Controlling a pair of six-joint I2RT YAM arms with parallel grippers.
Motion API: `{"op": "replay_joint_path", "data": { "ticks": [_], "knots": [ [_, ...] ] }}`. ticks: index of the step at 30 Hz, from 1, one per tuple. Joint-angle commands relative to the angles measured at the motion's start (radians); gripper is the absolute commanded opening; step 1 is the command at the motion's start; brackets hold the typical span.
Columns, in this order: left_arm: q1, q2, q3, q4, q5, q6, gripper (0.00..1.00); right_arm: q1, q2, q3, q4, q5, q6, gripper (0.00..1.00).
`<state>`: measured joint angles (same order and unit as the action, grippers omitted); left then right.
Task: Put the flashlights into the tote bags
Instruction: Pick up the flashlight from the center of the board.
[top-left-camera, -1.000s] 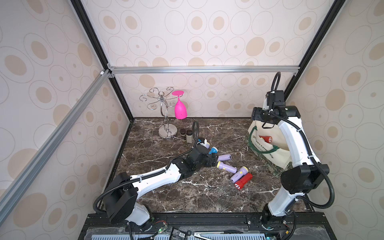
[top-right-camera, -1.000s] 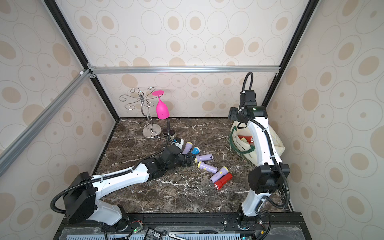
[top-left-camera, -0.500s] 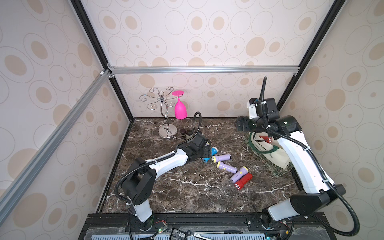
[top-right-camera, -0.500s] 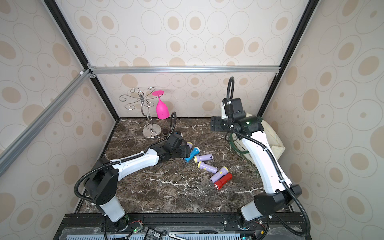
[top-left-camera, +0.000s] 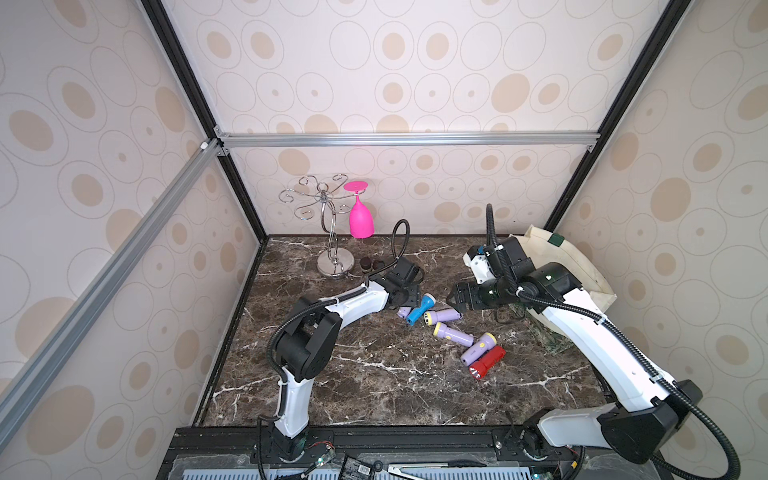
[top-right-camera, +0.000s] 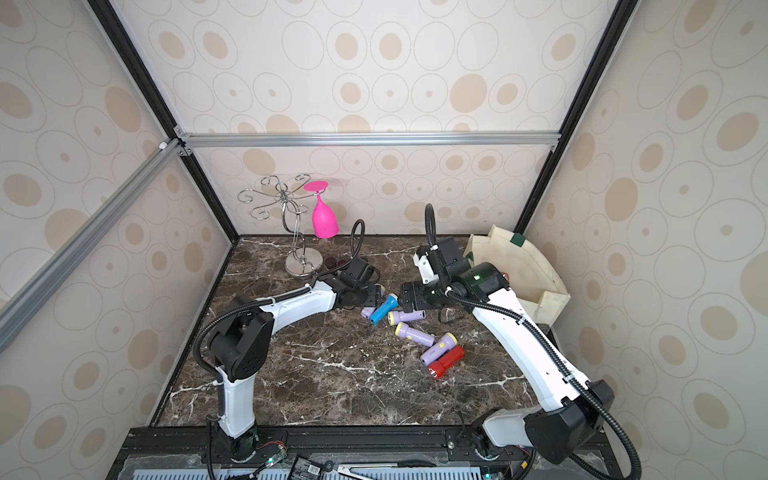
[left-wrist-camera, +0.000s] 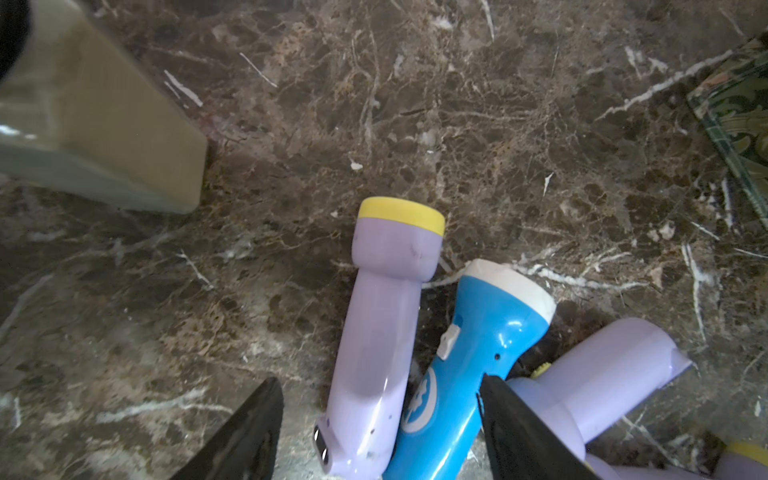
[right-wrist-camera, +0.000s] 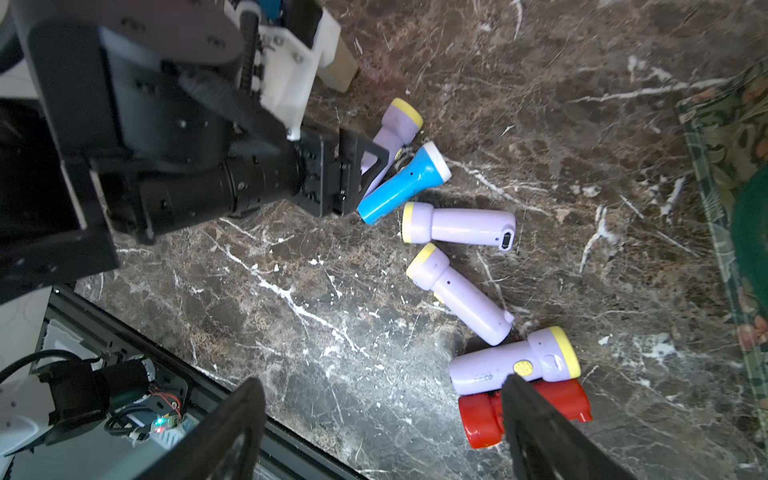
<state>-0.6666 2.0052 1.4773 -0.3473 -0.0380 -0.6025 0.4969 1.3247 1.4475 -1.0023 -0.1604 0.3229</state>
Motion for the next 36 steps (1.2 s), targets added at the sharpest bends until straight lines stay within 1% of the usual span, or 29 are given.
{"op": "replay_joint_path", "data": {
  "ticks": [1, 4, 7, 15, 20, 25, 31, 36],
  "knots": [
    [0.006, 0.043, 0.073, -0.058, 0.011, 0.038, 0.73, 0.003, -0.042, -0.022, 0.01, -0.032, 0.022, 0.91],
    [0.006, 0.076, 0.092, -0.063, 0.018, 0.041, 0.69, 0.004, -0.041, -0.026, 0.007, -0.039, 0.027, 0.91],
    [0.008, 0.095, 0.089, -0.064, 0.02, 0.042, 0.68, 0.005, -0.045, -0.031, 0.014, -0.049, 0.034, 0.92],
    [0.008, 0.104, 0.02, -0.033, 0.022, 0.044, 0.62, 0.005, -0.038, -0.039, 0.015, -0.054, 0.043, 0.93],
    [0.008, 0.11, -0.012, -0.033, 0.007, 0.056, 0.55, 0.006, -0.027, -0.035, 0.015, -0.057, 0.05, 0.93],
    [0.007, 0.11, -0.041, -0.015, 0.008, 0.056, 0.51, 0.006, -0.02, -0.035, 0.019, -0.056, 0.053, 0.94],
    [0.007, 0.102, -0.059, 0.009, 0.026, 0.05, 0.39, 0.007, -0.013, -0.042, 0.025, -0.063, 0.057, 0.94],
    [0.006, 0.031, -0.132, 0.078, 0.045, 0.031, 0.24, 0.006, -0.002, -0.057, 0.037, -0.074, 0.062, 0.94]
  ]
}}
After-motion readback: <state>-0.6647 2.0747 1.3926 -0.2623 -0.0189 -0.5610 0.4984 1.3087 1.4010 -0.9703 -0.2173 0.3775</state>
